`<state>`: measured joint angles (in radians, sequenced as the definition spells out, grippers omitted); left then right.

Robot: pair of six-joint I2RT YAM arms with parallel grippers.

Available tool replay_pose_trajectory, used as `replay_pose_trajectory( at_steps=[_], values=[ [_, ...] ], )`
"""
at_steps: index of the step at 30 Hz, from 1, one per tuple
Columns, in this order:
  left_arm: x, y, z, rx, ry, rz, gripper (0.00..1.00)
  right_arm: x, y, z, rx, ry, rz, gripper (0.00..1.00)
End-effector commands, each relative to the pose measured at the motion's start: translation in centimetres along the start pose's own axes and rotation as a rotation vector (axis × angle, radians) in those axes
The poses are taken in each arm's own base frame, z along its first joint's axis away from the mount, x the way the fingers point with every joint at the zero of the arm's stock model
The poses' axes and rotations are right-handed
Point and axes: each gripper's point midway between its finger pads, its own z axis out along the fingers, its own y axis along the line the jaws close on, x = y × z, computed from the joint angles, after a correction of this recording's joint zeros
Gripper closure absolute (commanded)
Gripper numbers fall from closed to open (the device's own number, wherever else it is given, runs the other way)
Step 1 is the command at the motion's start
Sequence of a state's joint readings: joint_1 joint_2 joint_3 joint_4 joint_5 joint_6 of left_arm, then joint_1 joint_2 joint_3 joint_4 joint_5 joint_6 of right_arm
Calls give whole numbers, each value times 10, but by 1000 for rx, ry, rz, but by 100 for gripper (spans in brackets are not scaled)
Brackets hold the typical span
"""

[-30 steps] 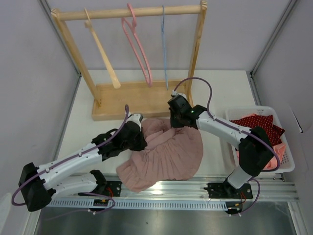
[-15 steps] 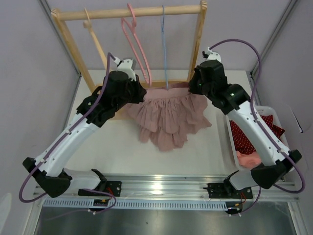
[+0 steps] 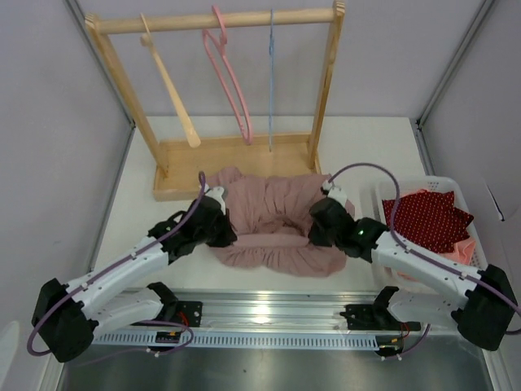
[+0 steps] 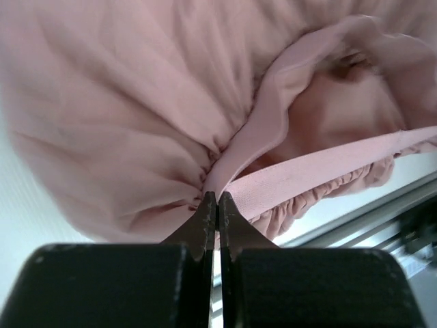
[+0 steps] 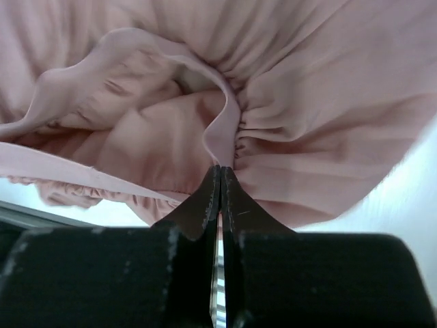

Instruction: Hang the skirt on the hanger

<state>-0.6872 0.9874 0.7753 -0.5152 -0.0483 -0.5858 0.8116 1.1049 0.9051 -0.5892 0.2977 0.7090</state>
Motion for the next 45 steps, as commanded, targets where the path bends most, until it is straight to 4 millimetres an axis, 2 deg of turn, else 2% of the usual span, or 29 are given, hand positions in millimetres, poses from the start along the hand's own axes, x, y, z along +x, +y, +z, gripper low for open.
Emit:
replay_pose_trajectory(
  at_steps=[1, 2, 3, 5, 7, 9, 13, 14, 16, 17, 20, 22, 24, 25, 26, 28, 30, 31, 33, 35, 36, 38, 39, 40, 41, 42, 43, 44, 45],
  values=[
    [35, 4, 16, 41, 34, -84, 100, 36, 4, 16, -3, -7, 120, 100],
    [42, 6, 19, 40, 44, -84, 100, 52, -3, 24, 15, 2, 117, 100],
    [56, 12, 25, 25, 76, -82, 100, 69, 0, 28, 17, 29, 118, 100],
    [63, 11, 29, 31, 86, -74, 100, 86, -6, 34, 46, 45, 107, 100],
    [66, 6, 28, 46, 92, -60, 98, 99, -2, 34, 52, 58, 85, 95],
    [64, 3, 25, 61, 81, -49, 91, 99, -3, 31, 69, 38, 71, 83],
    [41, -8, 7, 91, 22, -22, 71, 91, 3, 23, 58, 17, 58, 73],
    [36, -9, 2, 97, 6, -14, 62, 88, 3, 21, 61, 14, 47, 71],
    [32, -7, -5, 80, 2, 15, 56, 77, 10, 16, 50, -6, 46, 65],
    [16, -16, -14, 101, -39, 21, 49, 76, 10, 15, 54, -6, 38, 64],
    [-4, -23, -30, 110, -88, 42, 39, 64, 16, 9, 53, -23, 25, 52],
    [-19, -31, -44, 139, -135, 50, 36, 53, 20, 3, 51, -46, 21, 43],
    [-42, -44, -65, 185, -209, 51, 34, 43, 22, -2, 43, -62, 22, 39],
    [-49, -48, -72, 194, -231, 49, 34, 38, 22, -4, 41, -70, 23, 38],
    [-70, -59, -91, 225, -291, 51, 34, 30, 24, -9, 35, -78, 28, 37],
    [-80, -63, -104, 233, -316, 53, 34, 17, 21, -14, 34, -97, 32, 36],
    [-105, -73, -131, 255, -388, 45, 34, 6, 23, -19, 19, -111, 38, 36],
    [-107, -72, -136, 249, -393, 45, 34, 0, 20, -22, 19, -120, 43, 36],
    [-128, -79, -162, 266, -460, 34, 34, -4, 19, -25, 14, -126, 44, 36],
    [-137, -83, -176, 280, -489, 27, 34, -12, 13, -28, 24, -140, 48, 36],
    [-148, -87, -189, 294, -527, 17, 34, -14, 12, -29, 20, -140, 50, 36],
    [-158, -88, -194, 279, -555, 15, 34, -24, 8, -32, 14, -160, 59, 36],
    [-167, -80, -196, 224, -588, 1, 33, -26, 9, -33, -1, -155, 61, 36],
    [-188, -83, -224, 232, -667, -15, 32, -30, 7, -32, 2, -161, 72, 36],
    [-198, -80, -226, 191, -690, -13, 30, -31, 7, -32, -1, -159, 62, 36],
    [-214, -78, -245, 165, -749, -25, 27, -32, 7, -31, -1, -157, 59, 36],
    [-227, -67, -252, 88, -798, -40, 26, -33, 8, -31, -4, -156, 57, 36],
    [-252, -70, -282, 68, -877, -38, 24, -34, 7, -29, 1, -154, 57, 36],
    [-260, -66, -285, 18, -892, -32, 22, -35, 8, -28, -1, -154, 49, 36]
  ],
)
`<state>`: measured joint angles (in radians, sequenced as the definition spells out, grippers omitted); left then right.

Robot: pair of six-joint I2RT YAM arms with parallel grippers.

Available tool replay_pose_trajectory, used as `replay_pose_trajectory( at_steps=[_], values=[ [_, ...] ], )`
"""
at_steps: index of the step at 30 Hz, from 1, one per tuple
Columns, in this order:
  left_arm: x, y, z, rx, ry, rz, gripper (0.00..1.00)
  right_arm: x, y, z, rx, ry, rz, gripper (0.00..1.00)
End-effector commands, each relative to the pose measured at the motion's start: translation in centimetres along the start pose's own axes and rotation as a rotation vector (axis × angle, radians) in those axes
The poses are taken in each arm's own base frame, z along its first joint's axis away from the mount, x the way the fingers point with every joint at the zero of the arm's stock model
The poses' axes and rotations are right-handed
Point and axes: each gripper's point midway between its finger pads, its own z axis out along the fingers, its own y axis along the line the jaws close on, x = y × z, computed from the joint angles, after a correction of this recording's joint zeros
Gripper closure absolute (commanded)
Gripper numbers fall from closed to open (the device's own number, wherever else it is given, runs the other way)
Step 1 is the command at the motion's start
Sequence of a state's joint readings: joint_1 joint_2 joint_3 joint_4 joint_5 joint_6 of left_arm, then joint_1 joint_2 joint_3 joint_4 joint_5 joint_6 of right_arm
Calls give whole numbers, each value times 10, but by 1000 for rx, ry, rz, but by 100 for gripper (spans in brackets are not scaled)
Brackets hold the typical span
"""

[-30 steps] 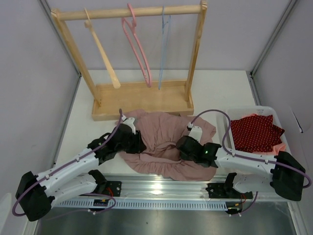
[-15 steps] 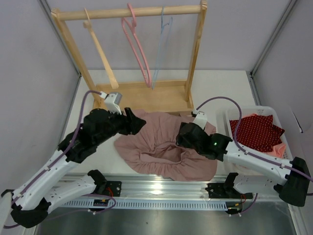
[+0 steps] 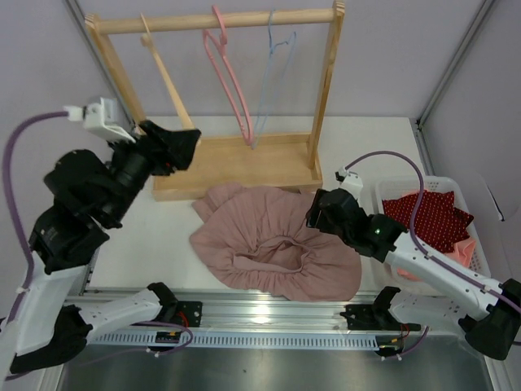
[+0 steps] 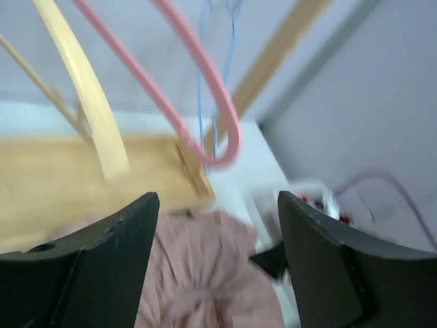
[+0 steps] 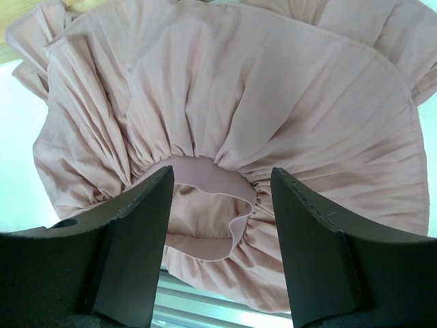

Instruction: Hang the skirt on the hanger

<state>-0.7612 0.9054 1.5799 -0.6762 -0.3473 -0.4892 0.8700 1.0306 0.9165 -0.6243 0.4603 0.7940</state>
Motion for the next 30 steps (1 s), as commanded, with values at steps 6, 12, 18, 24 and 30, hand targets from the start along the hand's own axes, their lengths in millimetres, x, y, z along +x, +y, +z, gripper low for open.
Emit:
replay_pose_trajectory(
  at_steps=[6, 12, 18, 24, 30],
  values=[
    [-107, 33, 31, -428, -222, 224, 15, -28, 16, -2, -63, -29, -24, 35],
    [-104, 64, 82, -562, -149, 284, 16, -36, 19, 2, -85, -20, -27, 36],
    [-94, 90, 118, -613, -109, 292, 18, -42, 20, 4, -96, -22, -32, 36],
    [-82, 107, 139, -652, -77, 308, 20, -40, 15, 8, -87, -12, -31, 35],
    [-70, 121, 144, -696, -42, 335, 26, -32, 11, 14, -86, 11, -28, 36]
  ],
)
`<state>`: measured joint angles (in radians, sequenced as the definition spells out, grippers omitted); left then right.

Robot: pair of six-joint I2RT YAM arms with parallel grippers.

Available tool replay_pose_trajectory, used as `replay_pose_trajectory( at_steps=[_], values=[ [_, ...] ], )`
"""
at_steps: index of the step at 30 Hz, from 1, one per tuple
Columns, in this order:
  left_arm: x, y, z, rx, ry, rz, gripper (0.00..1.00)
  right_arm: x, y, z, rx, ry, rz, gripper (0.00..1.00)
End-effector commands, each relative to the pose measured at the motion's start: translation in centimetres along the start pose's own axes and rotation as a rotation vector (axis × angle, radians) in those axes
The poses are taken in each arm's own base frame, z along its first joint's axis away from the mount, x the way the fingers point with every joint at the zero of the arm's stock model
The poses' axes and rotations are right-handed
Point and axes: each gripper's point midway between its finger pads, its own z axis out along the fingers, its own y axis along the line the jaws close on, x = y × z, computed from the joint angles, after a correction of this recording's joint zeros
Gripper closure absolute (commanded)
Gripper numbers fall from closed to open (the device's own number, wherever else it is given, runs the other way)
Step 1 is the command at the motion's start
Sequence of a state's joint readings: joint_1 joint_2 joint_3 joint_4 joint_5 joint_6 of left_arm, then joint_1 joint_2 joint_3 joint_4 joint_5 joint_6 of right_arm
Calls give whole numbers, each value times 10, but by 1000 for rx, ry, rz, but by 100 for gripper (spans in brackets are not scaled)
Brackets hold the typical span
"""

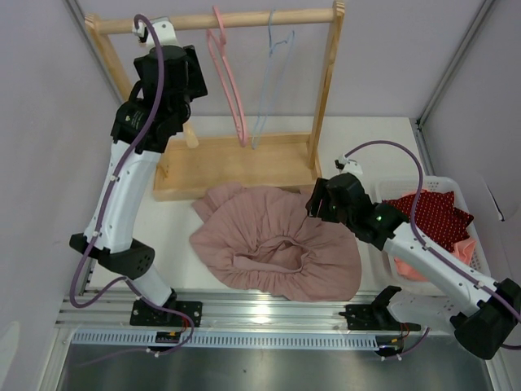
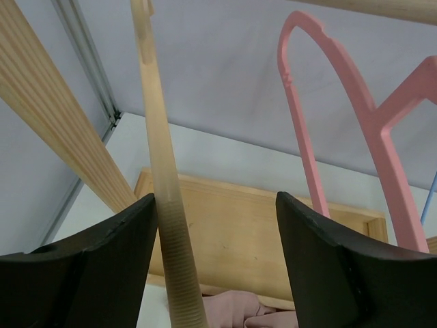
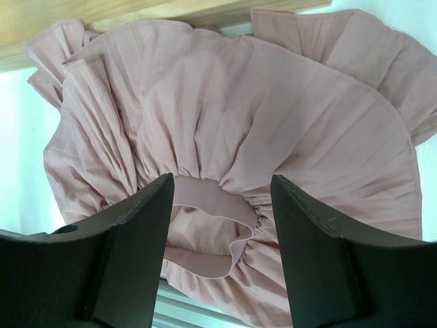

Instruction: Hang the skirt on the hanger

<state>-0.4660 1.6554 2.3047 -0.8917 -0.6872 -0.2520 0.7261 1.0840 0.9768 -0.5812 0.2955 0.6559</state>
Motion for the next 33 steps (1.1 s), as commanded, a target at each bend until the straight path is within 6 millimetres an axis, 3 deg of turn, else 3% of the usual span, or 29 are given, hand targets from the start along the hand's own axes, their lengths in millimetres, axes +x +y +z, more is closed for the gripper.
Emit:
replay_pose_trajectory(
  at_steps=[1, 10, 14, 15, 18, 26, 28, 33],
  values=[
    [-5, 12, 1, -35, -20, 19, 27, -6, 7, 3, -35, -16, 2, 35],
    [-1, 24, 3, -95, -29, 62, 49, 0, 5, 10, -32, 10, -6, 36],
    [-6, 26, 3, -97, -44, 76, 76, 1, 5, 12, -32, 13, -6, 36],
    [-9, 25, 3, -90, -54, 84, 87, 1, 4, 13, -30, 14, -7, 35],
    [-18, 25, 2, -85, -83, 102, 100, 0, 5, 14, -31, 13, -5, 36],
    [-42, 25, -7, -56, -157, 109, 100, 2, 6, 20, -31, 22, -6, 36],
    [-54, 27, -17, -28, -194, 81, 100, 1, 7, 20, -32, 21, -5, 36],
    [-53, 25, -26, 23, -206, 65, 100, 2, 6, 22, -33, 23, -6, 36]
  ],
)
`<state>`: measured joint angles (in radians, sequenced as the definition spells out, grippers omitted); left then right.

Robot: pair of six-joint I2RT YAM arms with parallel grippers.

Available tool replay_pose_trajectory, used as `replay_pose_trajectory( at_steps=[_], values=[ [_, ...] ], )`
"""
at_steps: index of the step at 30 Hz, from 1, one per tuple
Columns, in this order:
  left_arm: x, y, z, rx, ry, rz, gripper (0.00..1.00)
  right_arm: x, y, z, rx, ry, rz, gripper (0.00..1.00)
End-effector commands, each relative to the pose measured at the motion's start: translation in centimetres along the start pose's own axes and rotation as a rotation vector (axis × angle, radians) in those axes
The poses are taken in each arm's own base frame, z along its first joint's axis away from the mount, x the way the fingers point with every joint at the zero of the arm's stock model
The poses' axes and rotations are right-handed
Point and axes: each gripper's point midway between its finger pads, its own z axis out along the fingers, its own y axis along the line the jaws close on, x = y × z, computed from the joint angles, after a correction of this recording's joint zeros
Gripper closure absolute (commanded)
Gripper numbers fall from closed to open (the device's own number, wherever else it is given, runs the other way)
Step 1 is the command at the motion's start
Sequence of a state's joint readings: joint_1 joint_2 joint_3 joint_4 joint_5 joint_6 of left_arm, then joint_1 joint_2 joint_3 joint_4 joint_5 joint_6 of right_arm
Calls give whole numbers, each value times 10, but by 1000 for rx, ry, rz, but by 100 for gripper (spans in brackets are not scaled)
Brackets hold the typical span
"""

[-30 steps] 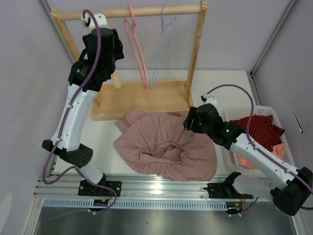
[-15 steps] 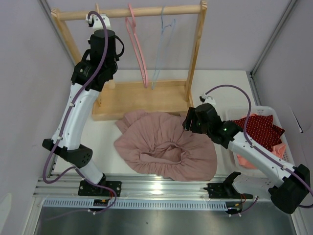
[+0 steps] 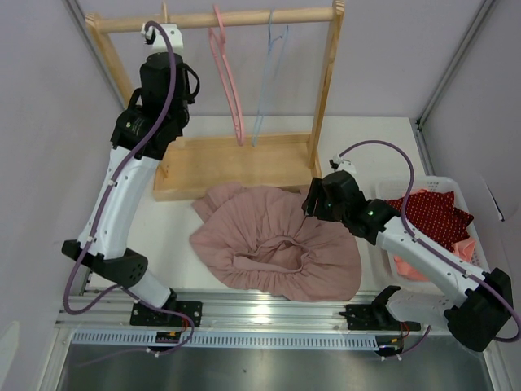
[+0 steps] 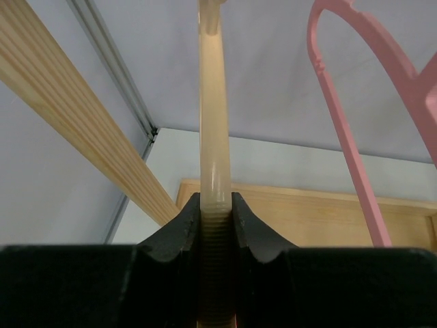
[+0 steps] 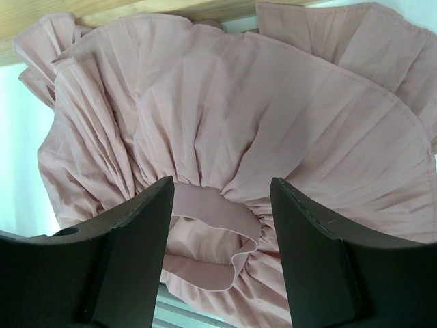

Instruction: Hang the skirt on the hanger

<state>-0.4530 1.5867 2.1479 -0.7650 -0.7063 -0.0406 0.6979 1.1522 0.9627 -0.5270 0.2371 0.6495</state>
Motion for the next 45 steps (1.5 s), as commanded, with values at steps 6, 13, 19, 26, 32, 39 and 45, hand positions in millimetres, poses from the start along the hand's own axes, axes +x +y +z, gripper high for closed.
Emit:
replay_pose_trajectory(
  at_steps=[6, 13, 19, 26, 32, 39, 45],
  values=[
    [-63, 20, -46, 112, -257, -171, 100, -6, 4, 2, -28, -27, -12, 36],
    [-50, 13, -46, 173, -218, -183, 100, -2, 1, 2, -24, -24, -12, 36],
    [-30, 7, -52, 248, -158, -201, 100, -3, -2, -2, -27, -32, -9, 36],
    [-5, 3, -71, 349, -163, -202, 100, 2, -6, 0, -27, -22, -7, 36],
    [22, 6, -81, 364, -103, -202, 100, 2, -7, 0, -30, -24, -7, 36],
    [48, 19, -101, 376, -96, -209, 100, 2, -8, 1, -26, -18, -14, 36],
    [92, 6, -112, 457, 29, -201, 100, 6, -11, 2, -16, -3, -21, 36]
  ],
)
